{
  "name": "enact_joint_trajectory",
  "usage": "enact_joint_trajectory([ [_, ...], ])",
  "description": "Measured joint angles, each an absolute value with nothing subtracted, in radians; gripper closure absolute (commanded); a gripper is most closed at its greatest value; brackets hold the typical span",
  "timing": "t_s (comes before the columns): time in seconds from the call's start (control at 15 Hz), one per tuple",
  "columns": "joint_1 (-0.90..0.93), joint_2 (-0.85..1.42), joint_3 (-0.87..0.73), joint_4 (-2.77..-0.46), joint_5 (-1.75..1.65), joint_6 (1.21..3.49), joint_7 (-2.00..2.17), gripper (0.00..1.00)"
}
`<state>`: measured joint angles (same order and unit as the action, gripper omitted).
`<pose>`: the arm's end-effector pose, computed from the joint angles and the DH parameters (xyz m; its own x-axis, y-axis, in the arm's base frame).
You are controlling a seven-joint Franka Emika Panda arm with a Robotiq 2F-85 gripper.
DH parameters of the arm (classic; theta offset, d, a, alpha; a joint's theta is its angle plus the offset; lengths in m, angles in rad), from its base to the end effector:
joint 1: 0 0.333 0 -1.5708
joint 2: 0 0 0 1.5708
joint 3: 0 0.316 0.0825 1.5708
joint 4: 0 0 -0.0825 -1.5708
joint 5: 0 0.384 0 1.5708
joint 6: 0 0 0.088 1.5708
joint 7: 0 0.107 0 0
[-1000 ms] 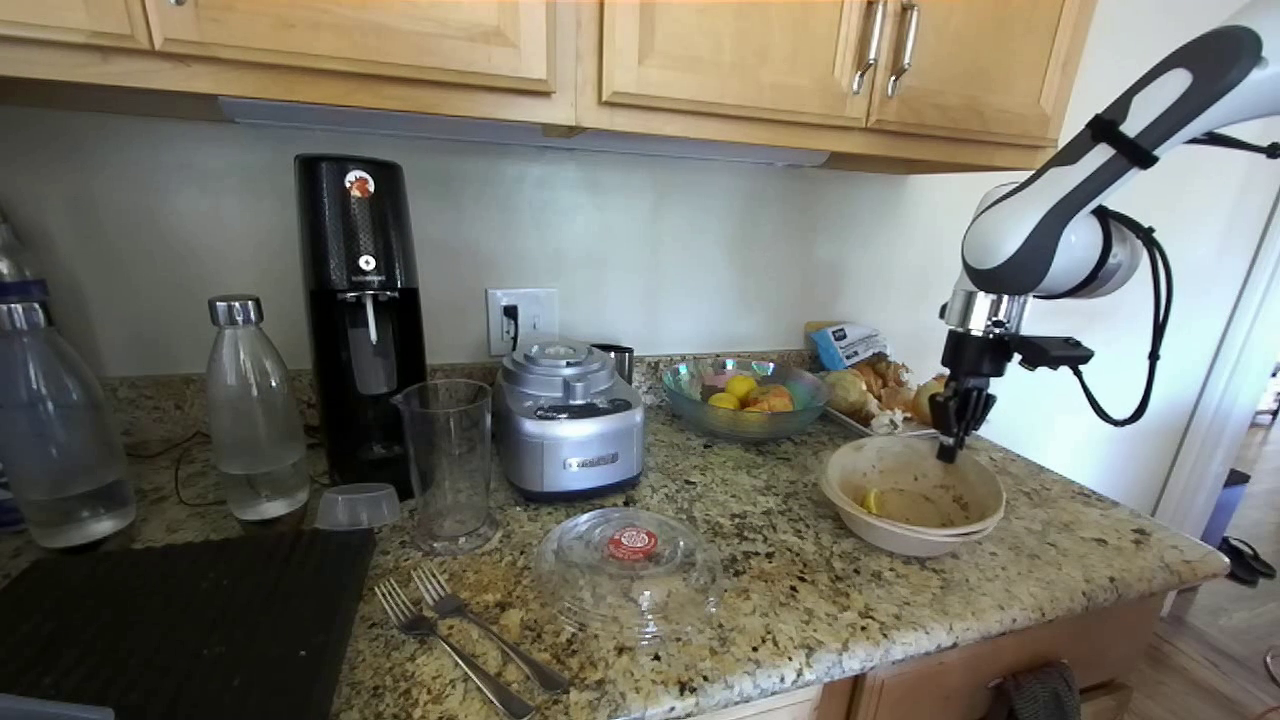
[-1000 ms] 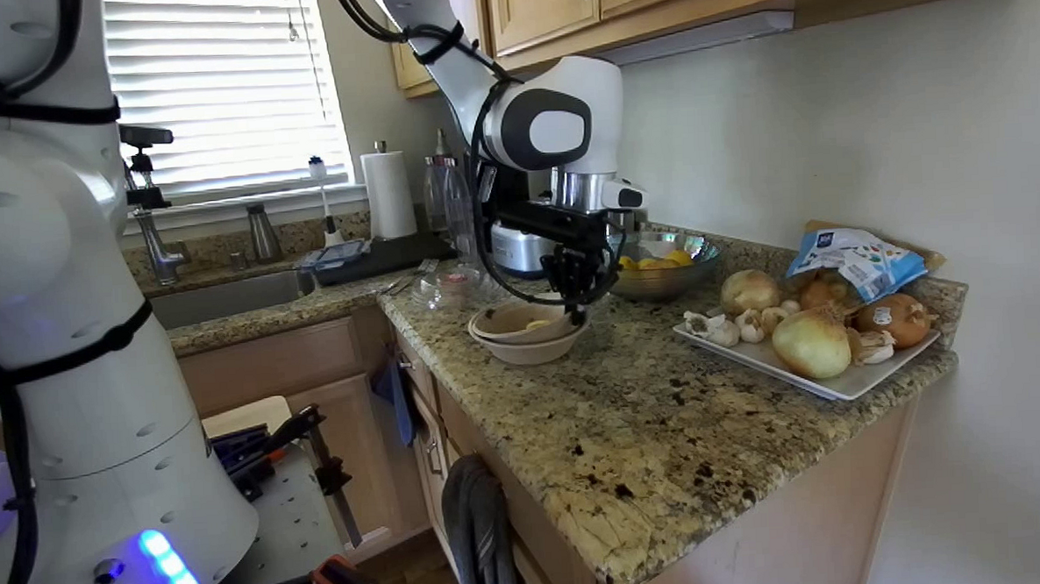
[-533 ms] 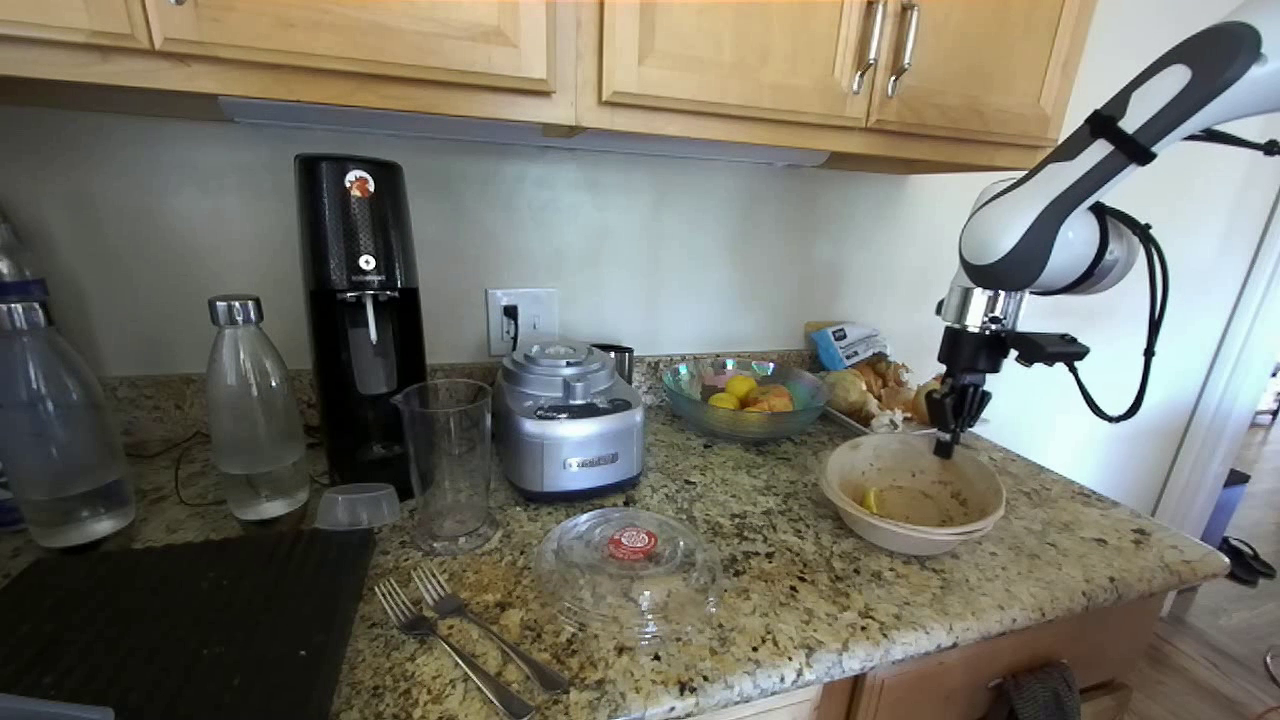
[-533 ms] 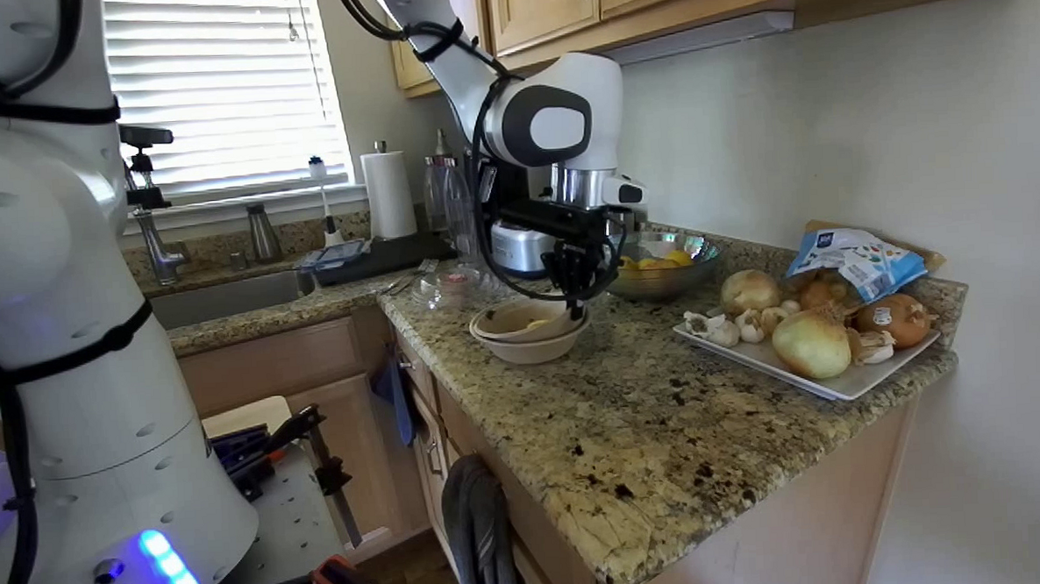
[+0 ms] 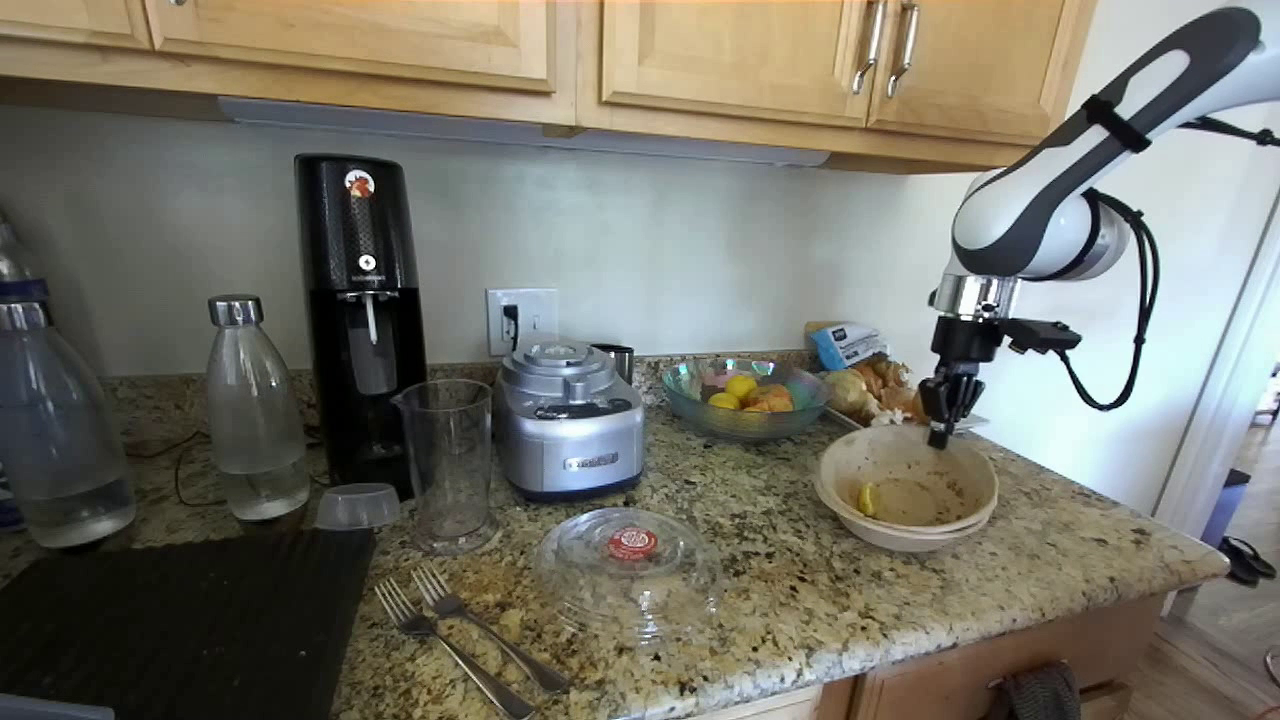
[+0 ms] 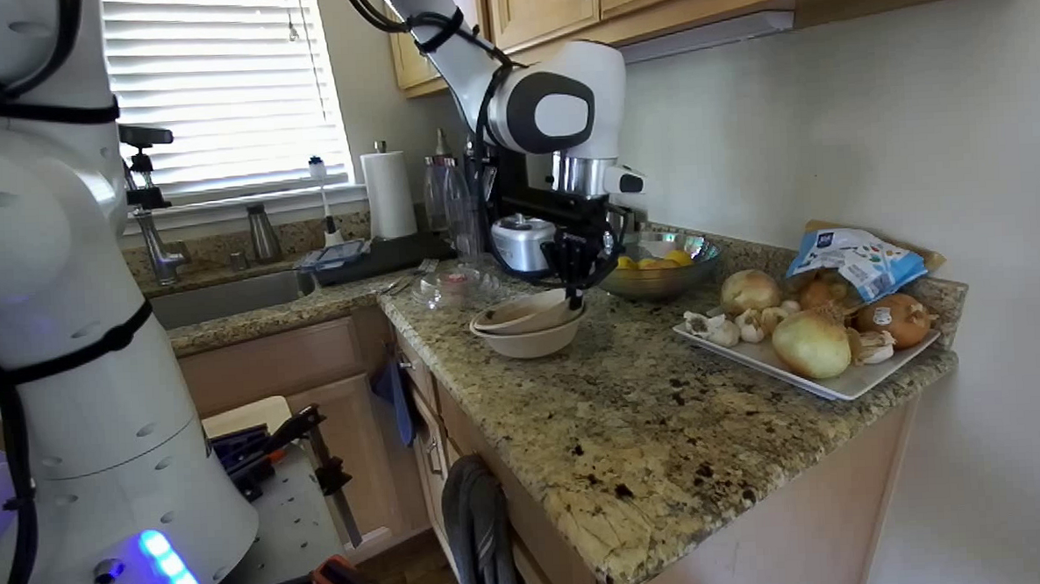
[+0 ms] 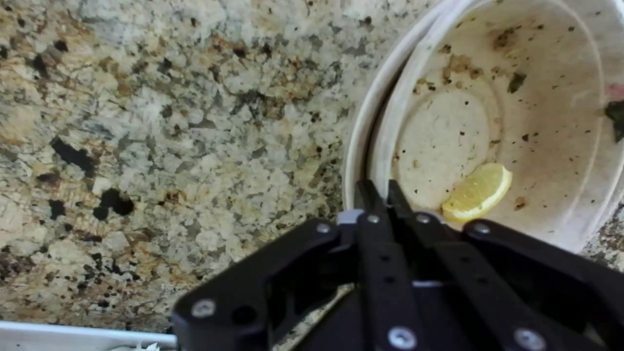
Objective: Unstack the bowls on the counter
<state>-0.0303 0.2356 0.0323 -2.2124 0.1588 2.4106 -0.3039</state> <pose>0.5469 0.0020 0.2684 0.9828 0.1843 -0.0096 0.1819 -0.9763 -0.1168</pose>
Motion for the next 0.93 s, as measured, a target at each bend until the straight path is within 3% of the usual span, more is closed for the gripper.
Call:
enact_joint_trajectory([
  [0.93,-0.045,0.236,0.036,-2.138,0.239,2.282,-0.426,0.95],
])
